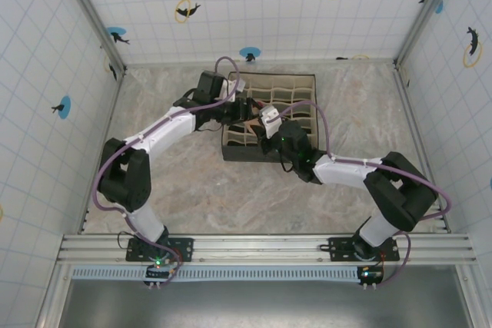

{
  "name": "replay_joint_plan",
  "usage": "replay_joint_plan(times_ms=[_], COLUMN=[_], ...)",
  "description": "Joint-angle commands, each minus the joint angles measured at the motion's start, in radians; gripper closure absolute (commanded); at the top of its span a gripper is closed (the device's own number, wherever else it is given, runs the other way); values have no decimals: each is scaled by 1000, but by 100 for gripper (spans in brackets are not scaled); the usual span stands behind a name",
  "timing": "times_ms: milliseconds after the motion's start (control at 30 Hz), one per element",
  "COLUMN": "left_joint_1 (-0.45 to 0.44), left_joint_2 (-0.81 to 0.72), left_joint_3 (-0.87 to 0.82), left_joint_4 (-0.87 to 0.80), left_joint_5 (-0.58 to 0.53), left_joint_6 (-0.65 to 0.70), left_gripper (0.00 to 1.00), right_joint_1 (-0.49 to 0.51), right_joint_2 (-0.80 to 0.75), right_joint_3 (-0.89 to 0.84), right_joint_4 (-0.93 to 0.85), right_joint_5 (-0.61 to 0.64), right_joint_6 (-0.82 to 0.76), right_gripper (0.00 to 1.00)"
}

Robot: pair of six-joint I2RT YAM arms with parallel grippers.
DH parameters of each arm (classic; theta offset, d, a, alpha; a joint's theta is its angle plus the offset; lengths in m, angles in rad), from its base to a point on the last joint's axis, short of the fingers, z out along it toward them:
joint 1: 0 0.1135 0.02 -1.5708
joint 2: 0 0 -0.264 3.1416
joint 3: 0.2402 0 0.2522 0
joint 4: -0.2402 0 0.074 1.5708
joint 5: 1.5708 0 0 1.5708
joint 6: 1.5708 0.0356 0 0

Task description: Roll the socks

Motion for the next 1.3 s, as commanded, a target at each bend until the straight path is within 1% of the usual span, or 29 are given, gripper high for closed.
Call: replay_joint_plan(times_ms=[0, 167, 233, 467, 500, 567, 600, 633, 667, 733, 800, 833, 867, 900, 933, 1000, 1067, 1267], left_joint_1=[-10, -11, -10, -11, -11, -11, -12, -13, -14, -15, -17, -20, -23, -23, -26, -28, -33, -62], left_joint_2=[16, 31, 35, 51, 53, 59, 63, 68, 72, 84, 99, 105, 113, 120, 127, 141, 145, 143], left_joint_3=[36, 49, 56, 72, 75, 83, 89, 97, 104, 120, 144, 157, 173, 191, 205, 233, 250, 236], left_joint_4=[-9, -1, 2, 4, 8, 11, 11, 11, 11, 7, -12, -25, -43, -66, -84, -119, -145, -169], left_joint_5=[21, 42, 46, 53, 56, 57, 59, 61, 60, 58, 46, 35, 24, 11, 0, -28, -55, -168], left_joint_6=[27, 26, 25, 18, 16, 11, 9, 7, 6, 2, 12, 21, 34, 51, 64, 91, 118, 190], left_gripper=[22, 39, 49, 72, 76, 87, 95, 100, 100, 100, 100, 100, 100, 100, 100, 100, 100, 100], right_joint_1=[-2, -5, -6, -8, -9, -8, -8, -9, -9, -8, -9, -10, -10, -11, -10, -6, -2, 1], right_joint_2=[13, 24, 29, 28, 26, 25, 24, 24, 26, 27, 22, 15, 6, -7, -20, -59, -111, -356], right_joint_3=[46, 62, 66, 62, 60, 57, 58, 59, 61, 68, 79, 87, 95, 101, 105, 100, 76, -89], right_joint_4=[20, 17, 14, 16, 16, 13, 11, 8, 4, -15, -53, -77, -112, -148, -176, -229, -267, -326], right_joint_5=[5, 4, 10, 42, 46, 61, 68, 79, 86, 97, 102, 104, 102, 96, 92, 100, 135, 225], right_joint_6=[-28, -40, -42, -46, -47, -46, -46, -46, -44, -38, -26, -13, 3, 16, 25, 44, 67, 180], right_gripper=[99, 99, 99, 98, 97, 90, 89, 88, 87, 80, 69, 57, 41, 32, 27, 23, 21, 17])
